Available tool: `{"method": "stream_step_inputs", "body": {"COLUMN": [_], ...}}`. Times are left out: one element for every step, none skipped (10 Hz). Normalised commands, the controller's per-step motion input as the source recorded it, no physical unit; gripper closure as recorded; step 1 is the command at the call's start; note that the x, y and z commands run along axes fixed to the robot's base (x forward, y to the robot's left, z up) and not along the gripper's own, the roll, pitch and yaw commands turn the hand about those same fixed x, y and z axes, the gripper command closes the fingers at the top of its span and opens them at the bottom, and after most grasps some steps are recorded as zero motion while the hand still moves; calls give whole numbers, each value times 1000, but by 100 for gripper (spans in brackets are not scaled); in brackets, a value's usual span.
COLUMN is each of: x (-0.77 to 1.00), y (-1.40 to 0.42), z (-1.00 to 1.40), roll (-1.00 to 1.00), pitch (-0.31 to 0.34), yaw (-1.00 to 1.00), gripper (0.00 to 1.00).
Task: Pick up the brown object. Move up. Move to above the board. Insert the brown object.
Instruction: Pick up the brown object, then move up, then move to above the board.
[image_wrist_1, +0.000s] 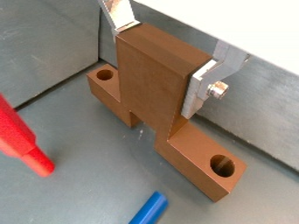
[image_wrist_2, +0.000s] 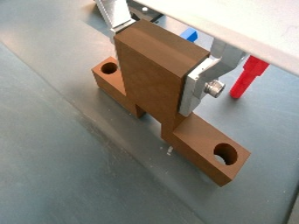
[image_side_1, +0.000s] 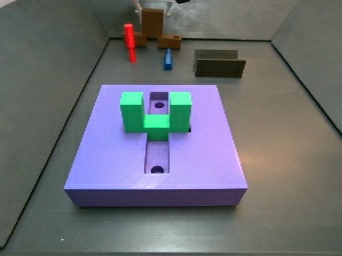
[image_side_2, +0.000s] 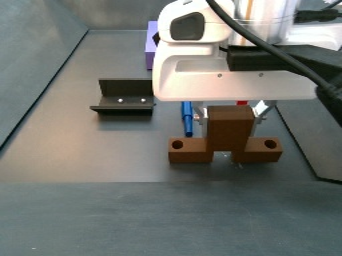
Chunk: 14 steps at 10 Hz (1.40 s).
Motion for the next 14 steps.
{"method": "stream_step_inputs", "body": {"x": [0,0,-78,-89,-21,0,-5,-49,-22,37,26,24,158,155], "y": [0,0,73,49,0,0,-2,-20,-19,-2,-4,-10,-1400,-1400], "z": [0,833,745,541,212,1400,1400,1400,1400,1400,789,168,120,122], "roll": [0,0,8,34,81,0,-36,17,26,-13,-15,16,-79,-80], "pitch": [0,0,52,79,59,0,-5,21,16,77,87,67,99,88], "yaw": [0,0,37,31,24,0,-10,-3,0,3,-2,3,132,132], "gripper": [100,100,100,100,100,100,100,100,100,100,100,100,100,100]}}
